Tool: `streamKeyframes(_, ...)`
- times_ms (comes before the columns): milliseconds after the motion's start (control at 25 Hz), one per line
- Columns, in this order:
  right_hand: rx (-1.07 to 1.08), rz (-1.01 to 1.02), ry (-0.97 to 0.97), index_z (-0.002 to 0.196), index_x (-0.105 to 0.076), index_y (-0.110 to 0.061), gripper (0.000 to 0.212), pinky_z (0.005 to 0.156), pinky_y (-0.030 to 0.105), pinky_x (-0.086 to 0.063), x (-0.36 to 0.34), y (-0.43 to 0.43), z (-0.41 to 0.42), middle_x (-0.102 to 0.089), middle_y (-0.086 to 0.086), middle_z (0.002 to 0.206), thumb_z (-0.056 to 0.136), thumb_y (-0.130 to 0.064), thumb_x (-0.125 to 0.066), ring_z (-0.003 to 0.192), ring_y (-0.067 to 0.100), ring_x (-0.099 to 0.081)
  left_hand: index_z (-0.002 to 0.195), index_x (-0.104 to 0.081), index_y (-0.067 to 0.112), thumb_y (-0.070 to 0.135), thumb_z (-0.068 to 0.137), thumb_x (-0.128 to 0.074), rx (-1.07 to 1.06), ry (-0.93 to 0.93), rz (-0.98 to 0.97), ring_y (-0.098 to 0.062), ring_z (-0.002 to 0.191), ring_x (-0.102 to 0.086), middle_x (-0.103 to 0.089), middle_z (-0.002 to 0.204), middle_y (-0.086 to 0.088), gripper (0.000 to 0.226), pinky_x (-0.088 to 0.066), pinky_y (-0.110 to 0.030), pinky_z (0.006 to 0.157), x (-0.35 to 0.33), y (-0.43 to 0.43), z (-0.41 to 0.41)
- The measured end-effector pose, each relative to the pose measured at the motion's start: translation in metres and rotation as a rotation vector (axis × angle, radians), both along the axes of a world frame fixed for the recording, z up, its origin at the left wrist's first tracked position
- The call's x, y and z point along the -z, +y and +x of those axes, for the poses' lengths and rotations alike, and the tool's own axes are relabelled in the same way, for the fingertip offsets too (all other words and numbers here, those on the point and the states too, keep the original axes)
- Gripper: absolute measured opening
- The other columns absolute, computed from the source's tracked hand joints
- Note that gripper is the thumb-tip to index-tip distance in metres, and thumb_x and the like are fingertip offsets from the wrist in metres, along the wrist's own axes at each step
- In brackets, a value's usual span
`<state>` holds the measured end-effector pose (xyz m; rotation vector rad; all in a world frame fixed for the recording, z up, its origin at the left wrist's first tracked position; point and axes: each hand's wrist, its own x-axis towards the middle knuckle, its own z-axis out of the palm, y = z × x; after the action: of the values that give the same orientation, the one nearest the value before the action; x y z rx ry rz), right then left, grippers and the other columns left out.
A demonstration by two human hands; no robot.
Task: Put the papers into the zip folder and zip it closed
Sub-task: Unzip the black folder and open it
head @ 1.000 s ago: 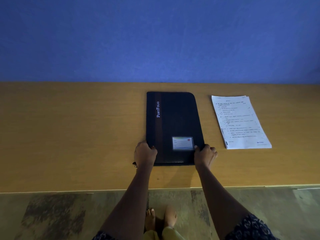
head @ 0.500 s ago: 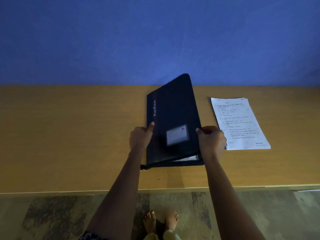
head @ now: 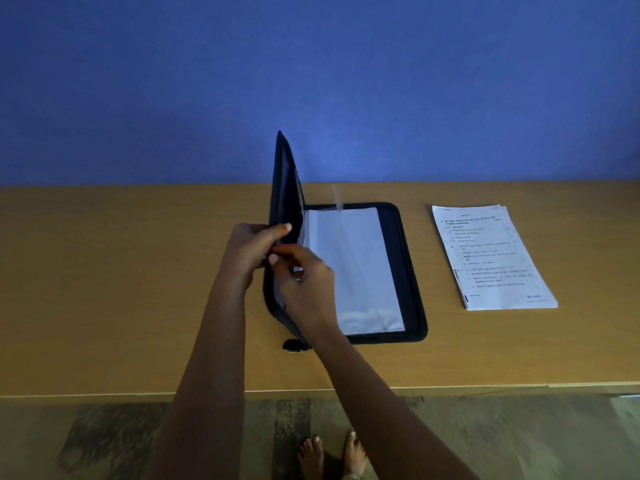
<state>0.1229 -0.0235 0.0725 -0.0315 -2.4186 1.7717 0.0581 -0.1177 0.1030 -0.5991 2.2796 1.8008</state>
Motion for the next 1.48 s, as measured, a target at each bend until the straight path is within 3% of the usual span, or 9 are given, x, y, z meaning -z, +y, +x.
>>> streamKeyframes(160,-0.085,0.072,-0.050,0.130,-0.055,-0.019,0.033,0.083,0.029,-0.050,0.035,-0.011,-0.009,-0.068,0.008,0.116,0.099,-0.027,-0.047,0.105,0.022,-0.062,0.093,-0.075,0.013,0.036,0.083,-0.070,-0.024,-0.046,0.040,-0.023,0.083,-0.071,-0.075,0.088,-0.005,0.026,-0.056,-0.033,0.073,0.008,-0.026,0.002)
streamKeyframes(240,-0.127,0.185,-0.128,0.139,-0.046,-0.018,0.039,0.091,0.027,-0.044,0.065,-0.005,-0.016,-0.061,0.010,0.130,0.101,-0.029,-0.042,0.120,0.024,-0.054,0.096,-0.074,0.013,0.037,0.084,-0.068,-0.035,-0.062,0.055,-0.022,0.084,-0.071,-0.075,0.089,-0.003,0.028,-0.056,-0.036,0.078,0.012,-0.037,0.000)
streamKeyframes(440,-0.134,0.610,-0.235,0.148,-0.033,-0.018,0.048,0.114,0.041,-0.029,0.130,0.032,-0.030,-0.034,0.008,0.155,0.102,-0.034,-0.037,0.145,0.025,-0.027,0.093,-0.068,0.020,0.034,0.090,-0.065,-0.086,-0.094,0.098,-0.012,0.078,-0.061,-0.065,0.084,0.006,0.015,-0.046,-0.025,0.063,0.026,-0.077,0.002)
streamKeyframes(600,-0.085,0.890,-0.358,0.153,-0.015,-0.024,0.054,0.118,0.044,-0.013,0.156,0.079,-0.041,-0.008,0.008,0.163,0.103,-0.039,-0.027,0.150,0.026,-0.004,0.117,-0.066,0.009,0.032,0.088,-0.067,-0.128,-0.117,0.036,-0.025,0.097,-0.062,-0.068,0.109,-0.004,0.037,-0.049,-0.039,0.090,0.051,-0.124,0.004)
streamKeyframes(720,-0.040,0.966,-0.457,0.154,-0.011,-0.023,0.056,0.119,0.048,-0.007,0.170,0.110,-0.049,-0.004,0.010,0.163,0.102,-0.041,-0.025,0.150,0.027,0.002,0.126,-0.059,0.004,0.027,0.089,-0.067,-0.160,-0.169,-0.001,-0.031,0.110,-0.058,-0.062,0.126,-0.012,0.044,-0.045,-0.041,0.097,0.067,-0.143,0.003)
streamKeyframes(960,0.027,0.974,-0.557,0.153,-0.015,-0.027,0.056,0.118,0.051,-0.012,0.174,0.143,-0.066,-0.008,0.005,0.163,0.101,-0.045,-0.025,0.150,0.026,-0.003,0.131,-0.053,-0.003,0.016,0.092,-0.062,-0.201,-0.260,-0.072,-0.037,0.117,-0.052,-0.055,0.133,-0.019,0.044,-0.042,-0.041,0.095,0.096,-0.157,-0.007)
streamKeyframes(1280,0.039,0.983,-0.552,0.153,-0.017,-0.027,0.056,0.114,0.050,-0.023,0.174,0.142,-0.069,-0.010,0.004,0.163,0.100,-0.044,-0.028,0.149,0.028,-0.008,0.120,-0.064,0.000,0.019,0.087,-0.068,-0.211,-0.318,-0.514,-0.042,0.101,-0.059,-0.065,0.116,-0.024,0.038,-0.050,-0.045,0.086,0.128,-0.156,-0.022)
streamKeyframes(1400,0.045,0.970,-0.540,0.151,-0.021,-0.026,0.055,0.112,0.048,-0.027,0.174,0.143,-0.068,-0.014,0.004,0.162,0.100,-0.044,-0.029,0.148,0.028,-0.012,0.134,-0.050,0.002,0.024,0.088,-0.065,-0.234,-0.364,-0.813,-0.044,0.116,-0.049,-0.053,0.131,-0.026,0.053,-0.042,-0.052,0.094,0.134,-0.140,-0.028)
streamKeyframes(1480,0.069,0.945,-0.513,0.149,-0.029,-0.024,0.052,0.111,0.048,-0.028,0.173,0.146,-0.070,-0.024,0.003,0.160,0.100,-0.042,-0.032,0.147,0.027,-0.019,0.134,-0.046,0.000,0.020,0.086,-0.064,-0.294,-0.212,-0.928,-0.045,0.126,-0.036,-0.042,0.138,-0.028,0.055,-0.029,-0.058,0.102,0.134,-0.115,-0.034)
